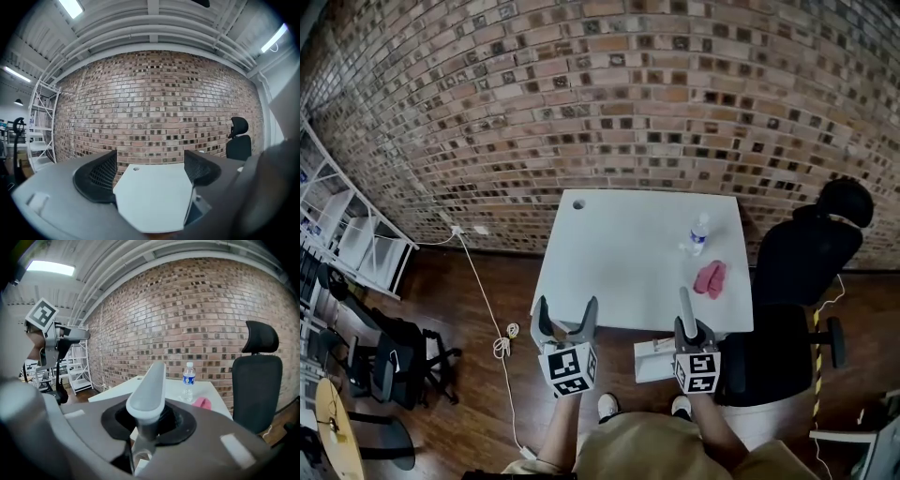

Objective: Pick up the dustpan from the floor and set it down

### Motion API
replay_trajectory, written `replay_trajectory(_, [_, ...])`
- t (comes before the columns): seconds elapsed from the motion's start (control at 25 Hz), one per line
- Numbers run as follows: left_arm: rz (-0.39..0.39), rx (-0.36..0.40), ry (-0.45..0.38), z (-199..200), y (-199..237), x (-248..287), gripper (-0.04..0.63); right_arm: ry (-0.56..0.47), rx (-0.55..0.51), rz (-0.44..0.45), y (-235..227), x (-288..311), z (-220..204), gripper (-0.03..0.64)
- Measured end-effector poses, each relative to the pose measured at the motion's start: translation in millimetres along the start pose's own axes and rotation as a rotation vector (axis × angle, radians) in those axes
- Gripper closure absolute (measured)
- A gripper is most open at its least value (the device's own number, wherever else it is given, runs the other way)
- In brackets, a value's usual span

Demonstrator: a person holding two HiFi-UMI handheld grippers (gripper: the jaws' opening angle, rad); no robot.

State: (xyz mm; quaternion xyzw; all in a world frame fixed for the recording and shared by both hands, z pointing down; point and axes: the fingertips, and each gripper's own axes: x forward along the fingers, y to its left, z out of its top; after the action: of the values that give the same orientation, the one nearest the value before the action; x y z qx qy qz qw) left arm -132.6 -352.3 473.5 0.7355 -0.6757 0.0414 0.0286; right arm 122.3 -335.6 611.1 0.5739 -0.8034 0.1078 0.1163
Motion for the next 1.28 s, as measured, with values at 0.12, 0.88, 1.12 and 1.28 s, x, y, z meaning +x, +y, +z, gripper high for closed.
replay_trajectory(0.12, [-0.008,-0.001,-0.008,3,-3,0,0.166,-0.047,0.007,-0.019,-2,-13,26,0.546])
replay_trajectory(0.88, [-0.045,0.021,-0.041,11,-19,-4,0.166,-0.209,0.028,-0.166,-26,-75,130,0.551])
replay_trajectory(1.12, [-0.052,0.03,-0.038,11,-20,-7,0.166,-0.247,0.036,-0.209,-35,-89,153,0.551])
replay_trajectory(1.28, [-0.06,0.043,-0.049,15,-23,-8,0.166,-0.249,0.047,-0.236,-39,-90,154,0.551])
